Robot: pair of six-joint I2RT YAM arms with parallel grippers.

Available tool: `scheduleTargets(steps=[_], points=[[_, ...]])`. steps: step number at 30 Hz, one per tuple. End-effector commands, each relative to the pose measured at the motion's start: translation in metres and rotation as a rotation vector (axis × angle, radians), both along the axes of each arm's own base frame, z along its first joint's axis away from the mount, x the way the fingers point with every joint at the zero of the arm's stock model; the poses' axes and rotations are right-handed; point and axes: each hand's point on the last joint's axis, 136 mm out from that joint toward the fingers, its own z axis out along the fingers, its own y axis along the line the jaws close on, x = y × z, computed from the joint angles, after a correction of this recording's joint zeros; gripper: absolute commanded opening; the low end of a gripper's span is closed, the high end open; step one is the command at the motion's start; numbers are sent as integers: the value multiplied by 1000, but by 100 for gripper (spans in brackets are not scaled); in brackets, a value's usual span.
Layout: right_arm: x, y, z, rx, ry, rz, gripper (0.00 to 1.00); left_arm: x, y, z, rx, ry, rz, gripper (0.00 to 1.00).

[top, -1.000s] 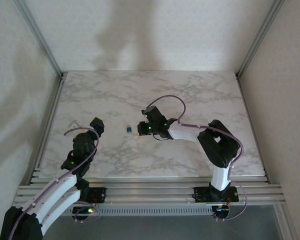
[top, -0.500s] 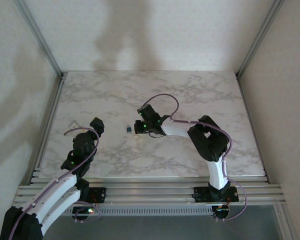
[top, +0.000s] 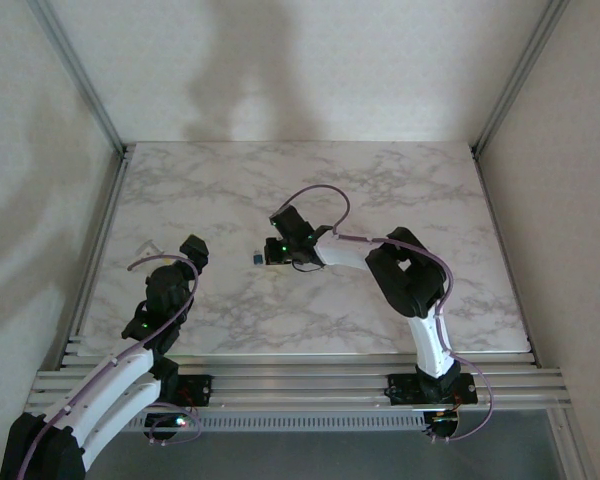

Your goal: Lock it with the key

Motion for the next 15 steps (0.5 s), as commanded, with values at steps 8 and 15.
scheduleTargets(steps=[8, 15], points=[[-5, 6, -8, -28, 26, 31, 0, 0, 2, -3, 1, 5, 18, 100], [-5, 6, -10, -35, 31, 33, 5, 1, 2, -3, 2, 7, 19, 100]])
